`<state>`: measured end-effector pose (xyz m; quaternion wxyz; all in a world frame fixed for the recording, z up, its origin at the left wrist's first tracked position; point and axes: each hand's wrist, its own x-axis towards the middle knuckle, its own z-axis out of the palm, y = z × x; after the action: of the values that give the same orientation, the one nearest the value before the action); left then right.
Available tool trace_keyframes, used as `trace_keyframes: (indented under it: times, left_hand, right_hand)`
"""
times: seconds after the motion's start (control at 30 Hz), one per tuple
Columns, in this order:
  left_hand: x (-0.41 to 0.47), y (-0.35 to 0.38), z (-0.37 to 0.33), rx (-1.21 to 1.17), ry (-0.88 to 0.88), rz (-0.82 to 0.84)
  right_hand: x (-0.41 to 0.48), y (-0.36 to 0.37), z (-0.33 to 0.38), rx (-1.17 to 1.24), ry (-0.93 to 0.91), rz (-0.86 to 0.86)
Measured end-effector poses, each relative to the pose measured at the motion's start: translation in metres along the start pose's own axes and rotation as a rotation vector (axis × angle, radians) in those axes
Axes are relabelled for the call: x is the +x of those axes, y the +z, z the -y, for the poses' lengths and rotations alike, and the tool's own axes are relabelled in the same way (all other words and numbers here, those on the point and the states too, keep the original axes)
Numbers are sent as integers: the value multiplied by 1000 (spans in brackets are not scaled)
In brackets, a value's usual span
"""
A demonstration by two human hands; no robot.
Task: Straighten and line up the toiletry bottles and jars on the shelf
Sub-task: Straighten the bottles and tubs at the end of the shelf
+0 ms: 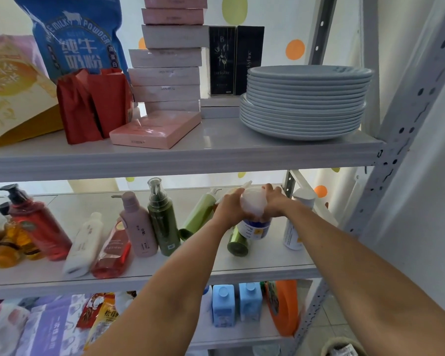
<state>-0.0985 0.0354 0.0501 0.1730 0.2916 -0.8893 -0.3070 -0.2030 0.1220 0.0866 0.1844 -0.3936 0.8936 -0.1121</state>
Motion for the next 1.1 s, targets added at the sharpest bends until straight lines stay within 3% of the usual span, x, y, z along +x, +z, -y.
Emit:
trace_keyframes:
  times: [0.23, 0.37, 0.63, 0.77, 0.83, 0.9, 1.0, 1.1]
  left_hand:
    - [8, 3, -16, -132, 46, -47]
    - [5, 17, -14, -202, 18, -3]
    - [8, 19, 2, -195, 28, -8]
    - [7, 24, 24, -179, -148, 116]
    - [1, 30, 38, -94, -232, 257]
    - [-8, 39, 45, -161, -262, 376]
    - [-13, 59, 47, -198, -326, 397]
    - [-14, 74, 45, -44, -433, 318]
  right_hand:
    - [1, -23, -1, -113, 28, -99]
    - [-1, -19, -6, -177, 63, -68]
    - [-4, 0, -7, -54, 103, -28]
    - [-5, 9, -5, 81, 99, -10]
    - [-4, 9, -4, 136, 82, 0]
    - [-2, 9, -5, 161, 62, 10]
    - [3, 15, -7, 194, 80, -39]
    - [6, 17, -10, 216, 147, -116]
